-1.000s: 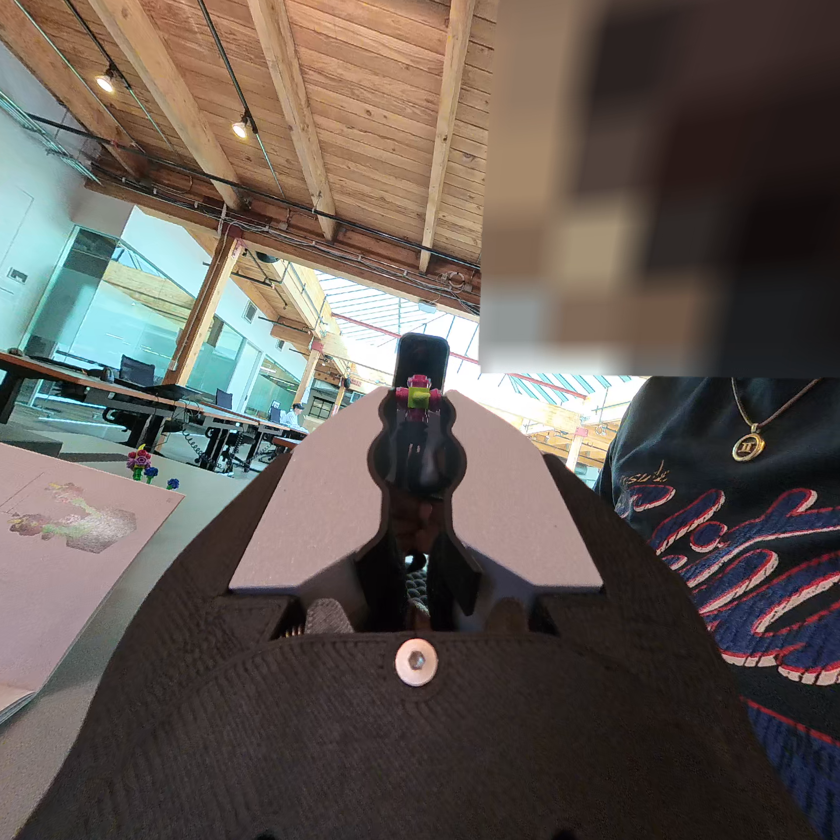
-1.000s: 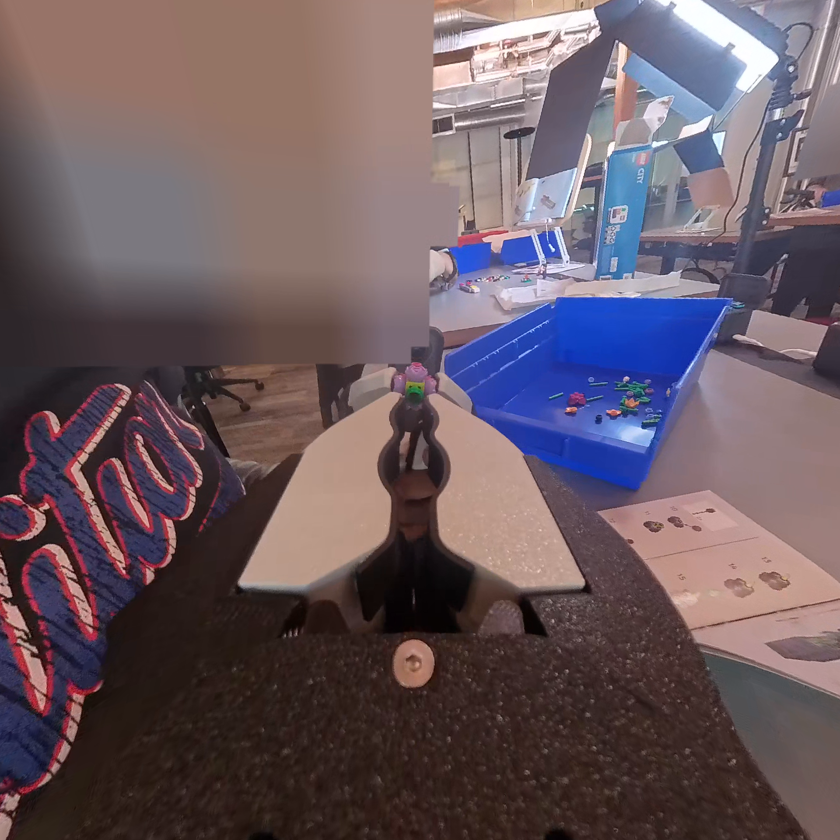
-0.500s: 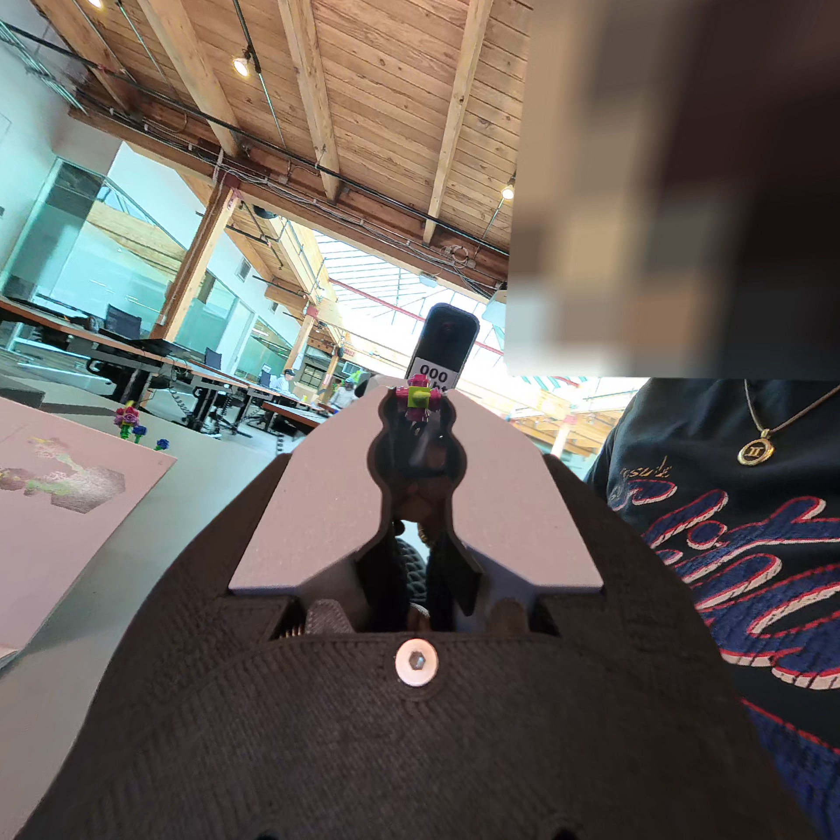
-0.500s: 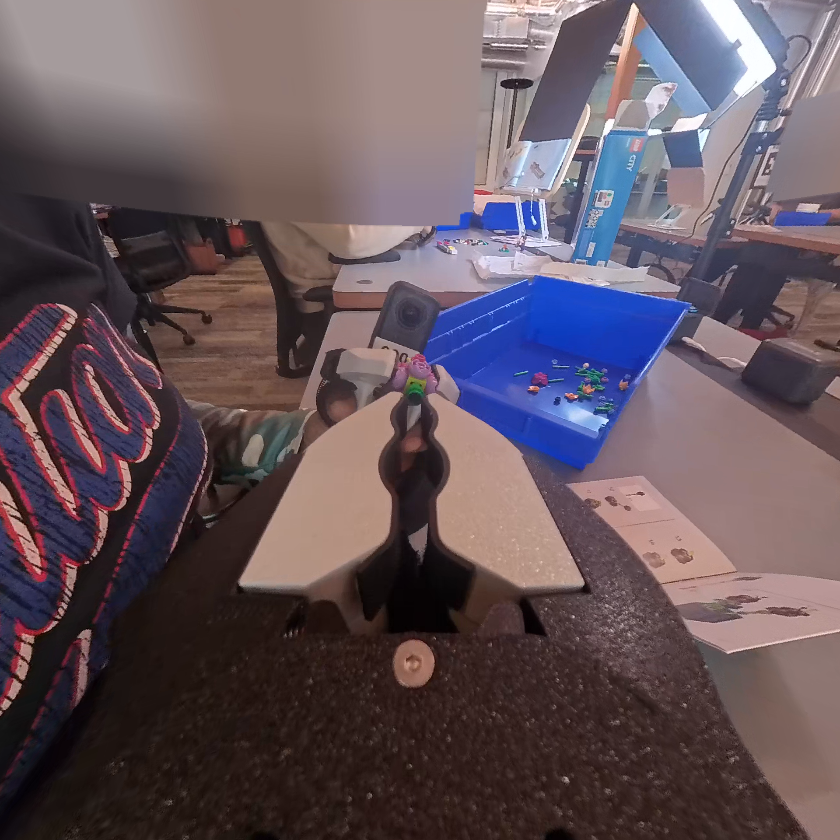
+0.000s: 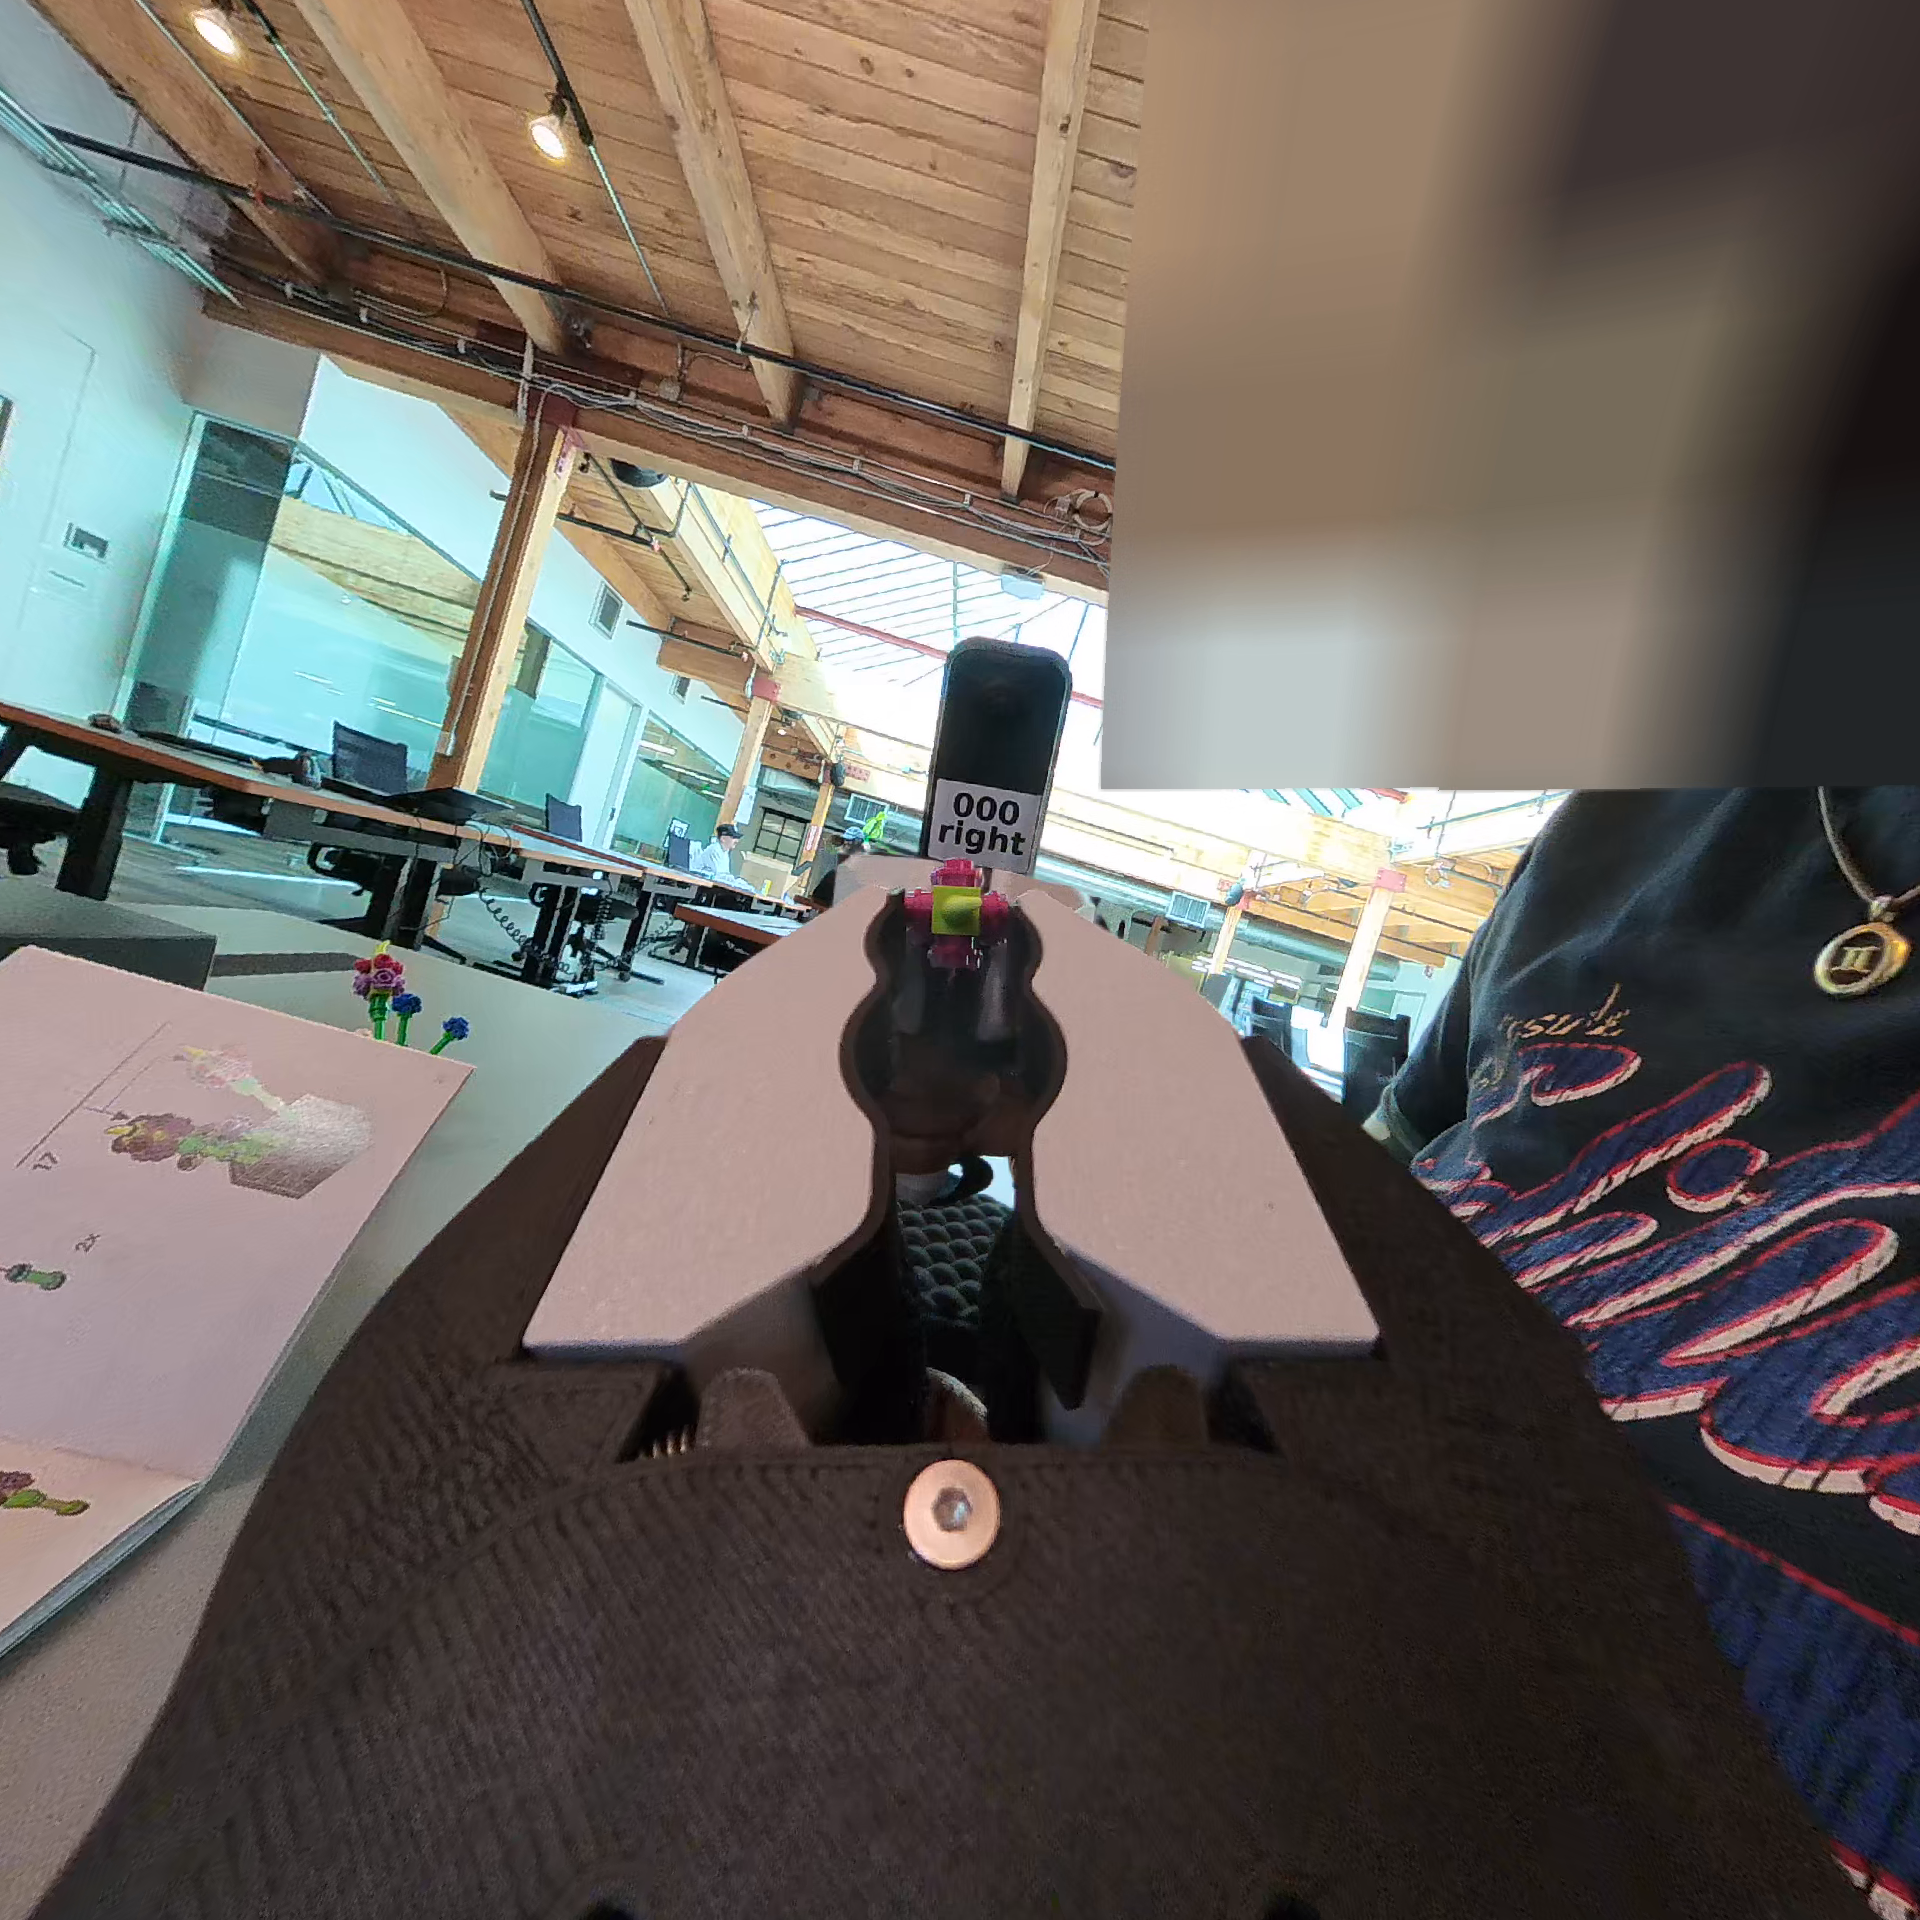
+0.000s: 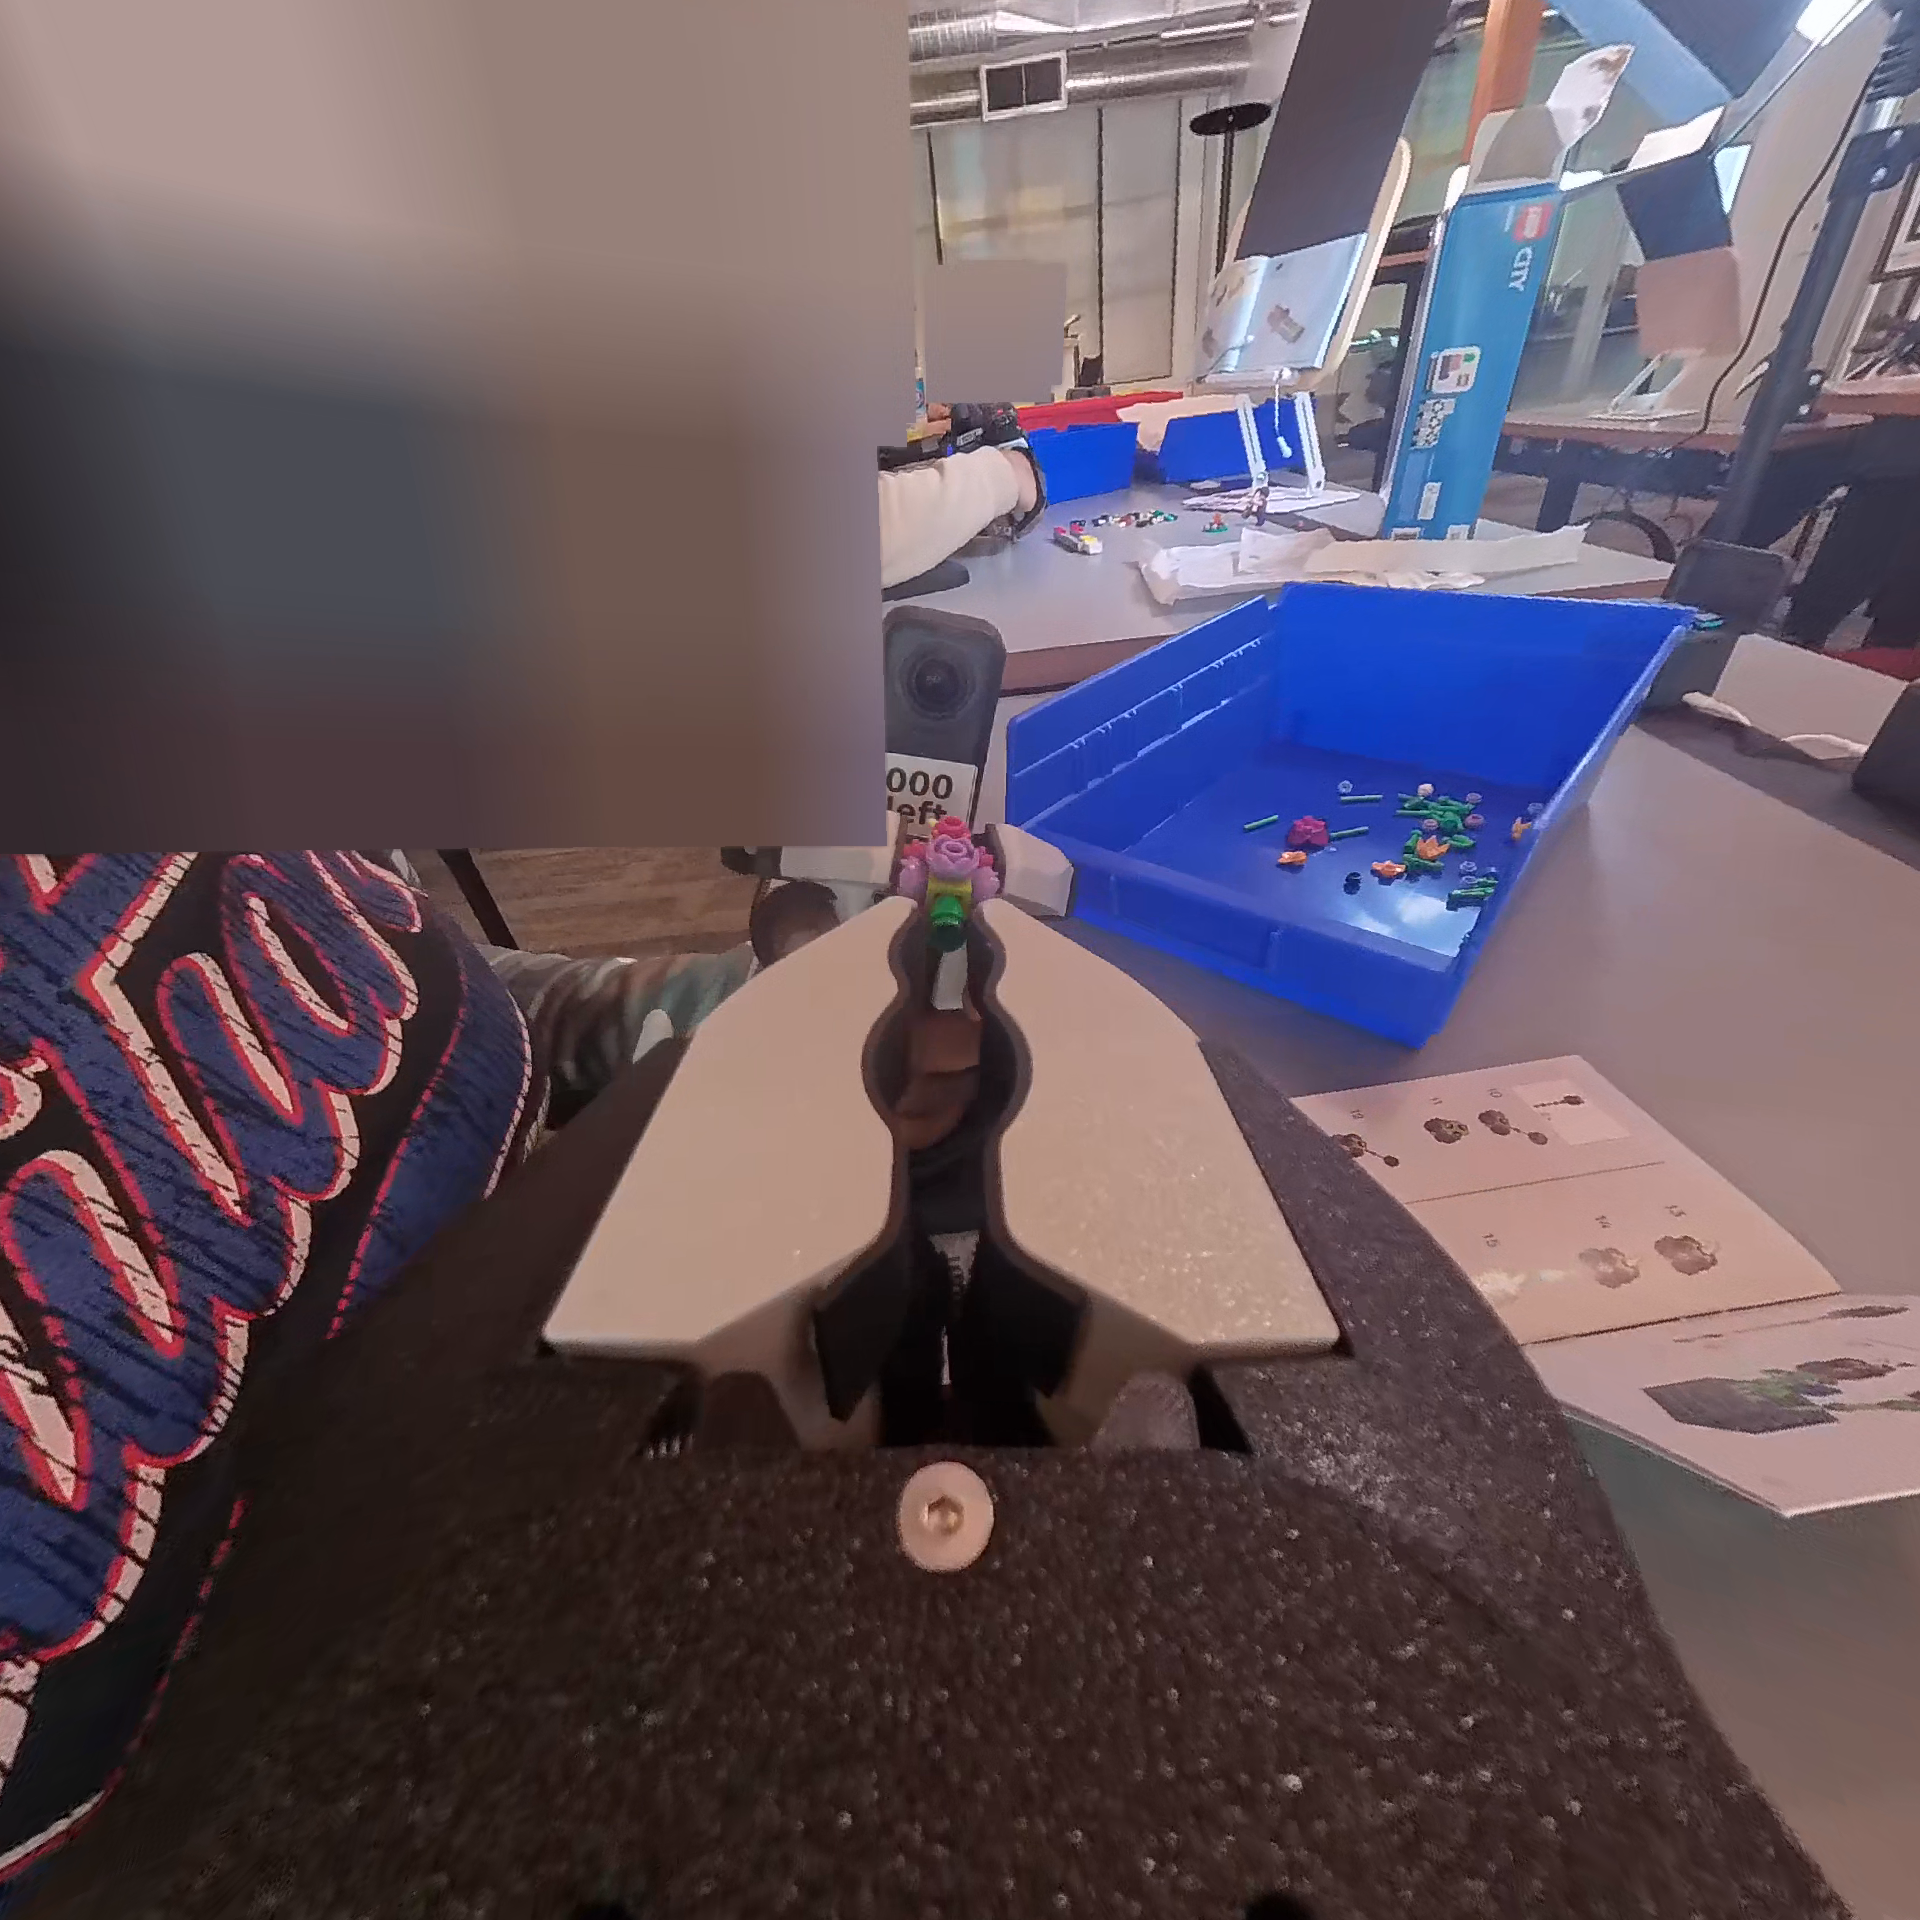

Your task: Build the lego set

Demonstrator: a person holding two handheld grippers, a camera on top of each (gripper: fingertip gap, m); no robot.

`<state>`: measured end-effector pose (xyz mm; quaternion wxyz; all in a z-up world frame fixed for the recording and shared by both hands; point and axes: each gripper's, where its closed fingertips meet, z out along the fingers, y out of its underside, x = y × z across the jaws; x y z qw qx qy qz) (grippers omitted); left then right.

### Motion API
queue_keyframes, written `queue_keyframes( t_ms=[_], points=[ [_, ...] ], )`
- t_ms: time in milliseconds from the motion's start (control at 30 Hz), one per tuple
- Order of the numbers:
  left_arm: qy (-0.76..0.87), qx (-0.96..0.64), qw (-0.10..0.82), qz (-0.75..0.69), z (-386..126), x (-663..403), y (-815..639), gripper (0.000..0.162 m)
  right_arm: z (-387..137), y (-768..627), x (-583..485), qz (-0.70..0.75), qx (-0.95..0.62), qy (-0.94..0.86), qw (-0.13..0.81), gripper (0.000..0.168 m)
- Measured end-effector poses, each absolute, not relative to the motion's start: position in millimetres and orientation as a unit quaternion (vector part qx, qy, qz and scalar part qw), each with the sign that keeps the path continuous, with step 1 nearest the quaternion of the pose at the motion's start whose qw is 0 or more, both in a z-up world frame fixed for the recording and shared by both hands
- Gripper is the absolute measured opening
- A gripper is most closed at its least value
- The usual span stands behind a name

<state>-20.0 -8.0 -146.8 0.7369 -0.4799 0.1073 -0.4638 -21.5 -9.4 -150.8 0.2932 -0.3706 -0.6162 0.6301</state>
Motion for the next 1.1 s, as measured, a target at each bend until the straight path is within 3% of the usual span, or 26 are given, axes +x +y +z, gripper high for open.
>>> queue_keyframes(
  t_ms=[133,300,433,700,900,1000,1100],
  points=[
    [0.102,-0.500,0.729,-0.455,-151.3,-17.4,-1.9,0.019,-155.3,-3.5,-17.9,0.650,-0.369,-0.597,0.290,0.007],
    [0.061,-0.504,0.745,-0.433,-148.8,-30.3,0.6,0.042,-149.0,23.2,-1.9,0.711,-0.356,-0.523,0.306,0.007],
    [0.074,-0.587,0.716,-0.369,-148.6,-46.8,-5.1,0.044,-143.9,61.0,20.0,0.777,-0.343,-0.417,0.322,0.008],
    [0.123,-0.808,0.563,-0.123,-153.7,-144.0,-29.9,0.043,-139.1,95.1,37.5,0.815,-0.357,-0.321,0.324,0.007],
    [0.193,-0.856,0.480,-0.003,-154.6,-223.3,-9.2,0.038,-148.1,89.1,29.5,0.817,-0.373,-0.336,0.284,0.007],
    [0.189,-0.897,0.399,0.020,-174.0,-276.4,11.0,0.036,-150.3,86.1,27.4,0.810,-0.375,-0.349,0.284,0.008],
    [0.223,-0.930,0.285,0.071,-213.3,-330.4,22.8,0.024,-150.8,84.6,27.2,0.808,-0.375,-0.354,0.284,0.008]
  ],
)
